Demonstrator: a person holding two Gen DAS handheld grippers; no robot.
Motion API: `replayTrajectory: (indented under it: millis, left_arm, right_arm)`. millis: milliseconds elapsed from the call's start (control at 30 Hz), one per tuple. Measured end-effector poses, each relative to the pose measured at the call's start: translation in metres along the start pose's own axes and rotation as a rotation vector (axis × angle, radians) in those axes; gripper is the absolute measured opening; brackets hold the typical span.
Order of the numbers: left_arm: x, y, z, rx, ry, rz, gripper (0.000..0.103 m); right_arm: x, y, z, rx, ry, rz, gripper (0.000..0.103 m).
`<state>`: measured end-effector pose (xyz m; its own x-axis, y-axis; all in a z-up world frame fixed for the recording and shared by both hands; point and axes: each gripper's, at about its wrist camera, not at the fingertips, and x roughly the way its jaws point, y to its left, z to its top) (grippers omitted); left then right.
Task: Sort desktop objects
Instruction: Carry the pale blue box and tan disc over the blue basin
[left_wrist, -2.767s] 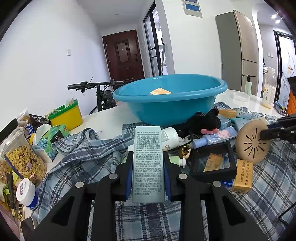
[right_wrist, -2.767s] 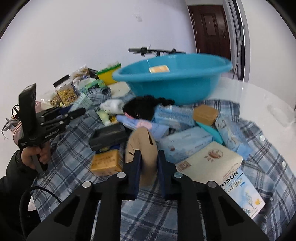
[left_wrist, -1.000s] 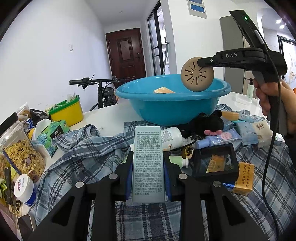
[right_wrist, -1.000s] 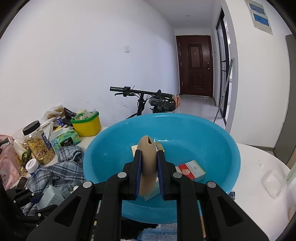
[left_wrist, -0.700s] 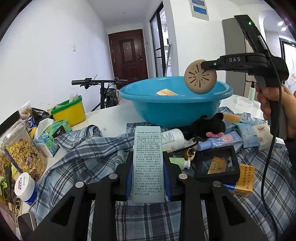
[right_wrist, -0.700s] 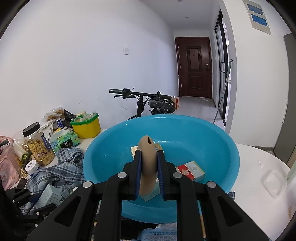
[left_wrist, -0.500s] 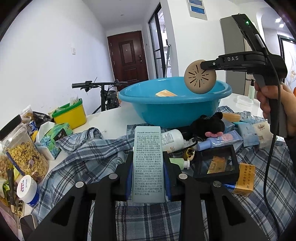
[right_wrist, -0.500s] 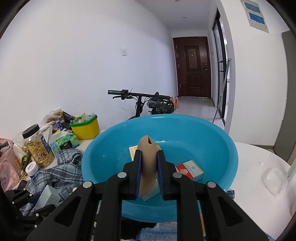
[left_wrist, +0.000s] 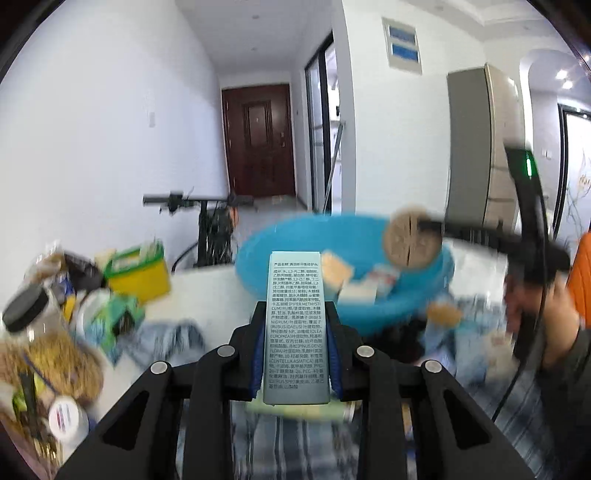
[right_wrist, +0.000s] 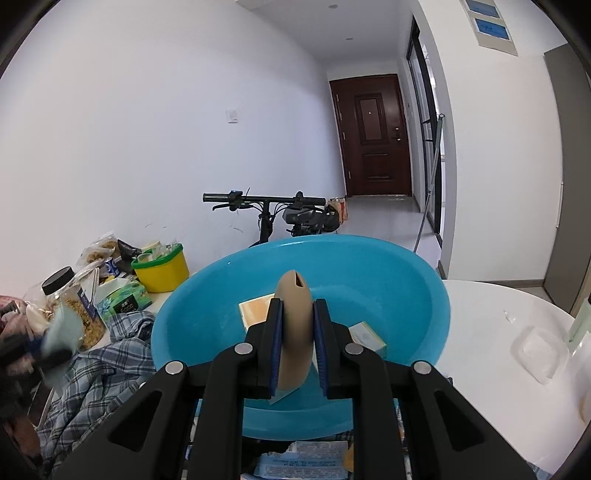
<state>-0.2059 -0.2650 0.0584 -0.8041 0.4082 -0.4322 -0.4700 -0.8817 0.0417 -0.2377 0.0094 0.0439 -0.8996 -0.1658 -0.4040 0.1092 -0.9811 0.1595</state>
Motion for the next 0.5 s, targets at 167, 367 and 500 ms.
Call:
replayTrajectory:
  millis: [167,367,500]
  left_arm:
    - [0.015,0.001,0.040,-0.034,-0.034,-0.032,0.030]
    - [0.045,-0.005,0.057,-0.011,-0.028,-0.038,0.030]
    - [0.074,-0.002,0.062,-0.030,-0.003,-0.055,0.030]
  right_arm:
    - [-0.001,-0.004,-0.001,0.006,-0.011,-0.011,0.015]
    - [-0.005,-0.001,-0.001,0.000,-0.030,-0.025,0.015]
    - [-0.012,-0.003,0.001,0.013,-0.063,-0.024,0.015]
